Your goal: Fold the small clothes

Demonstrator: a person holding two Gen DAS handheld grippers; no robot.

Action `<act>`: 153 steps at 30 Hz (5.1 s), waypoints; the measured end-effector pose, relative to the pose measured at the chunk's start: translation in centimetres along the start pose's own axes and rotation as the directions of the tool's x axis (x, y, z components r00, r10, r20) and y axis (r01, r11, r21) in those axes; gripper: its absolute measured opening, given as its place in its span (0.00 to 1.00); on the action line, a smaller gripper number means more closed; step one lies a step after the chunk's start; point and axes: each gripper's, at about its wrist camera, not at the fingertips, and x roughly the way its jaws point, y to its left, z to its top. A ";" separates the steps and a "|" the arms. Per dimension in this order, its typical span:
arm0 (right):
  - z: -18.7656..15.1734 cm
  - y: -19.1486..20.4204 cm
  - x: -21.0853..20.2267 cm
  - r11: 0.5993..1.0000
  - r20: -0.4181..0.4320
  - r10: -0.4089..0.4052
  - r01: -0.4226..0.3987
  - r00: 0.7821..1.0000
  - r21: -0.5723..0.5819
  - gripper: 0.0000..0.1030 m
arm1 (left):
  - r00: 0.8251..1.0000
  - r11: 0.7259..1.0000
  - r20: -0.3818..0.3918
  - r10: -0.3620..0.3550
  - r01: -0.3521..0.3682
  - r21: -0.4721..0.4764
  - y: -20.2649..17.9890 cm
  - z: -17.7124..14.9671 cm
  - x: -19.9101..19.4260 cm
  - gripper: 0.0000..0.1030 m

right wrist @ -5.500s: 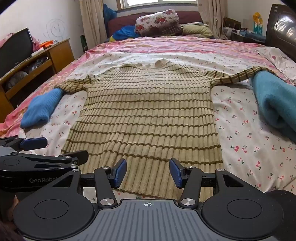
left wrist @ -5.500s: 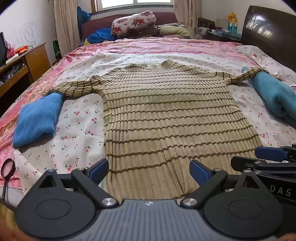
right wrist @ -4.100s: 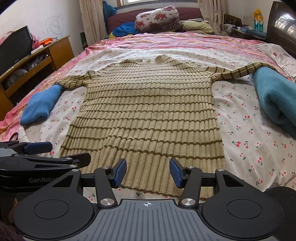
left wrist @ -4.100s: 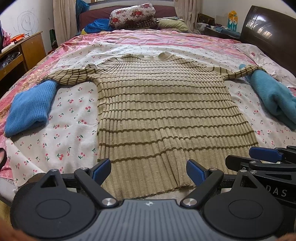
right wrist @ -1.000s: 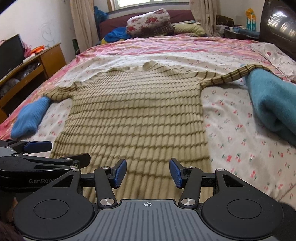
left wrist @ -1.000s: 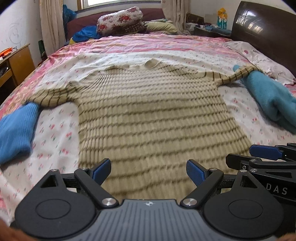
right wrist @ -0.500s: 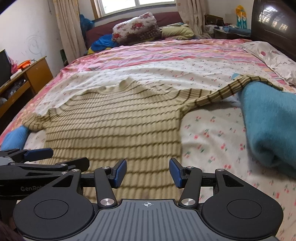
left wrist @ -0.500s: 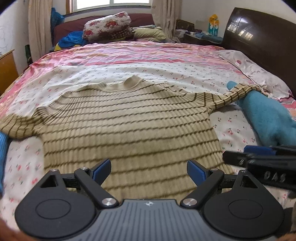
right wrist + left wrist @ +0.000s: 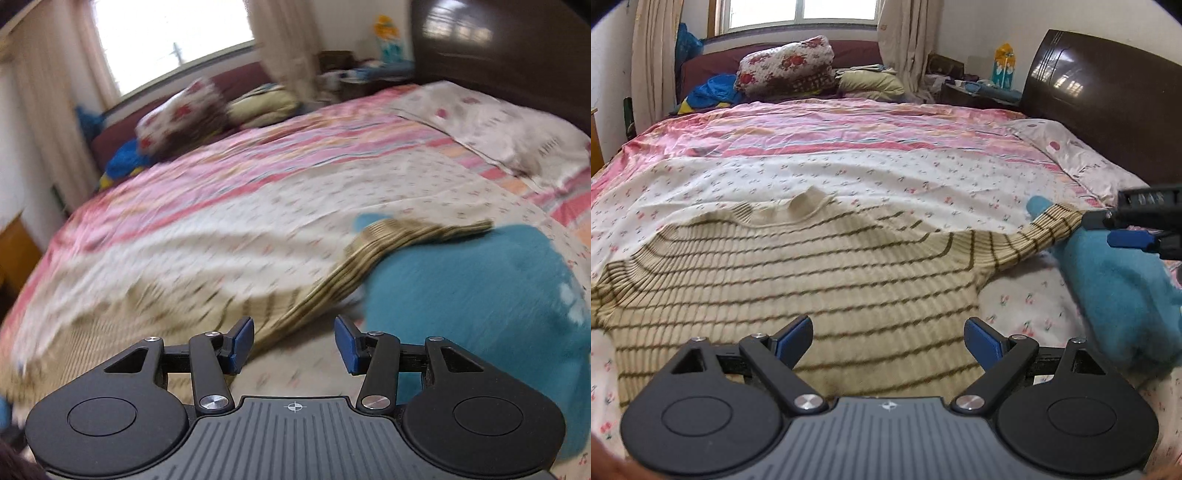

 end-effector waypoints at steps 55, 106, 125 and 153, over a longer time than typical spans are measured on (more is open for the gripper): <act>-14.2 27.7 7.0 0.630 -0.303 0.307 -0.431 0.902 -0.646 0.16 | 0.971 0.939 0.007 0.237 -0.227 -0.259 17.4 -8.7 -3.0 0.91; -14.0 29.8 5.7 0.677 -0.250 0.361 -0.437 0.898 -0.592 0.39 | 0.975 0.930 0.098 0.197 -0.155 -0.334 20.6 -8.9 -4.8 0.91; -10.0 20.8 7.9 0.863 0.023 -0.036 0.043 0.999 -0.503 0.33 | 0.975 0.936 0.073 0.210 -0.179 -0.303 20.0 -9.2 -3.5 0.91; -15.9 35.7 6.8 0.570 -0.235 0.386 -0.431 0.892 -0.700 0.08 | 0.951 0.916 0.115 0.287 -0.238 -0.323 22.0 -8.9 -4.8 0.91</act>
